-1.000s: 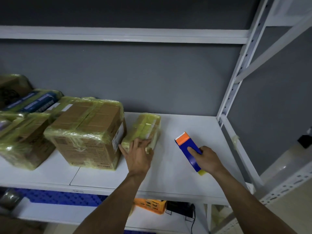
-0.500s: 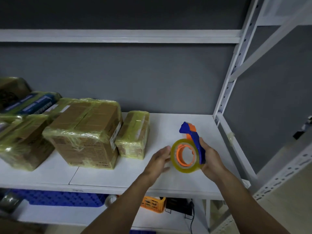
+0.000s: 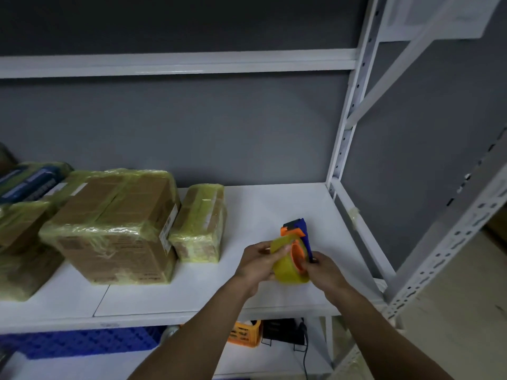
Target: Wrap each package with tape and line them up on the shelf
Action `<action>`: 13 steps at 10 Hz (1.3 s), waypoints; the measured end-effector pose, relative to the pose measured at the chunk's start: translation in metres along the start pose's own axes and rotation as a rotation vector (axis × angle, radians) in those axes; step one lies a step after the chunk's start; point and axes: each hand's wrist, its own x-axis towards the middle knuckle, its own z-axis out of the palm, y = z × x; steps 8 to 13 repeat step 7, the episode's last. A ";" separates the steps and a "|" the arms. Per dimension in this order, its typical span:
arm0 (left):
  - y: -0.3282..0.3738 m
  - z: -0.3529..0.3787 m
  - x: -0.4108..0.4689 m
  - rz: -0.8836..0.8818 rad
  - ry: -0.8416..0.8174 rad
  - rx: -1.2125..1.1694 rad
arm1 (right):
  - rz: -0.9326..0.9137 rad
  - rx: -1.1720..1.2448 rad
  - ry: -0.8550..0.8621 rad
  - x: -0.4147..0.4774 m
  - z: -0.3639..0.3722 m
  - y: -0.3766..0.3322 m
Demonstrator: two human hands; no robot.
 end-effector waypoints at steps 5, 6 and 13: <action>0.026 0.048 0.043 -0.102 0.181 0.473 | 0.184 0.087 -0.134 0.017 -0.038 -0.013; 0.040 0.048 0.043 -0.197 0.117 0.574 | 0.102 0.041 -0.031 0.020 -0.051 -0.031; 0.067 0.045 0.038 -0.164 0.130 0.801 | -0.109 -0.169 0.087 0.022 -0.062 -0.076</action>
